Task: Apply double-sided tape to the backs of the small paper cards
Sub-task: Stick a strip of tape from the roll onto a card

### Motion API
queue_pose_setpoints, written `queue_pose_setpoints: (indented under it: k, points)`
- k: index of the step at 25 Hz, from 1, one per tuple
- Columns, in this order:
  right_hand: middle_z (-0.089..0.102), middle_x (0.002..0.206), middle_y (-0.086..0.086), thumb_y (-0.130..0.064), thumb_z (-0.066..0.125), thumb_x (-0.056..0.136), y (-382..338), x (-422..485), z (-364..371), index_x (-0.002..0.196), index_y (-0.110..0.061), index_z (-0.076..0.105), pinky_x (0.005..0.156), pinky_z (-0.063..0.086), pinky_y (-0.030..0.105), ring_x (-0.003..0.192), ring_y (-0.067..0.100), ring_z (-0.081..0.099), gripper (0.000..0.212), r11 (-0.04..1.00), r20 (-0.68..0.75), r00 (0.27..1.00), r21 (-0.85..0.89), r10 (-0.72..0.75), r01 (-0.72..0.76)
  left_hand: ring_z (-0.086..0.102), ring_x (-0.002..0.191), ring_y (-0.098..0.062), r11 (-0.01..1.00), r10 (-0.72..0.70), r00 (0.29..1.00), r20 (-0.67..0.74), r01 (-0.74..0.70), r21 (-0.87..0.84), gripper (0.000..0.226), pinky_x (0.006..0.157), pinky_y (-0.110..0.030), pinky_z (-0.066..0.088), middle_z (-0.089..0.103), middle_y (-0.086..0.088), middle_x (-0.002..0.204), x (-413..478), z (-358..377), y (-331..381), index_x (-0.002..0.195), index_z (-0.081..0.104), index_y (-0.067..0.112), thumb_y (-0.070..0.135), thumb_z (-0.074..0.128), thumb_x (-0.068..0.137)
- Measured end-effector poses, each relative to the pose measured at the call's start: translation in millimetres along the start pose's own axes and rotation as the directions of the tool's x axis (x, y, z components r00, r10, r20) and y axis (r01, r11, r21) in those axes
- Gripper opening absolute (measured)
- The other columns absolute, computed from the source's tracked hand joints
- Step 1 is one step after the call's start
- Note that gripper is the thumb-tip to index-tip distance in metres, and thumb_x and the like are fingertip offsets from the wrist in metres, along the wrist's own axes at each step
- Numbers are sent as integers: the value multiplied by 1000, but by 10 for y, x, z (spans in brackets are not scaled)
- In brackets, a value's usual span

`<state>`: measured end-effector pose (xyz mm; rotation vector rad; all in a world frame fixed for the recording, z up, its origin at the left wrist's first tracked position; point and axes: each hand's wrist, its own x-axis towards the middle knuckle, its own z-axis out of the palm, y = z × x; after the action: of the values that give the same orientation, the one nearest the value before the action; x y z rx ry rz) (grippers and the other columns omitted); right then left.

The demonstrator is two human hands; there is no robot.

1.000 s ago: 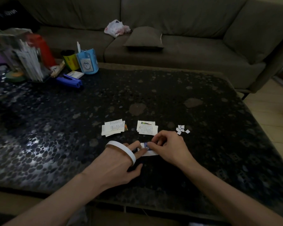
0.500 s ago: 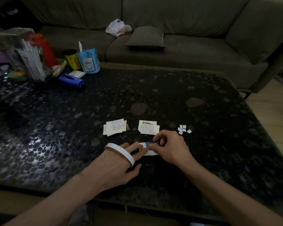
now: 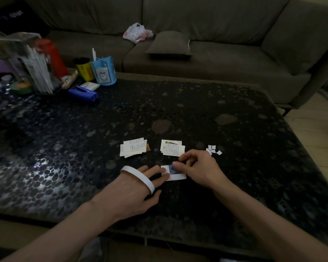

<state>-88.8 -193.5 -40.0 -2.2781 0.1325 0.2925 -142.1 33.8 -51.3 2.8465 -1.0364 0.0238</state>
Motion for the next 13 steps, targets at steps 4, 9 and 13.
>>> queue_pose_setpoints:
  k: [4,9,13]
  points:
    - [64,87,-8,-47,88,78,-35,-24,31,103,-37,65,65,44,23,77,5,61,35,990,10,1000,-140,-25,26,55,122,-16,1000,-2,1000,-15,2,-12,61,86,-37,56,36,9,160,-1,-5,-10,158,38,31,54,24,103]
    - [70,93,-11,-34,77,93,-69,14,-80,99,-32,71,65,46,17,85,3,66,9,974,18,998,219,60,-62,50,126,-13,999,2,1000,-13,-2,-33,62,89,-35,55,29,12,163,-20,23,-20,161,31,34,55,19,103]
    - [68,95,-15,-31,75,95,-39,97,-76,97,-34,71,75,57,22,86,1,65,6,996,-133,989,53,-58,66,59,121,-10,999,4,998,-57,-6,-37,55,86,-31,57,39,15,158,6,-29,-50,153,48,35,53,27,105]
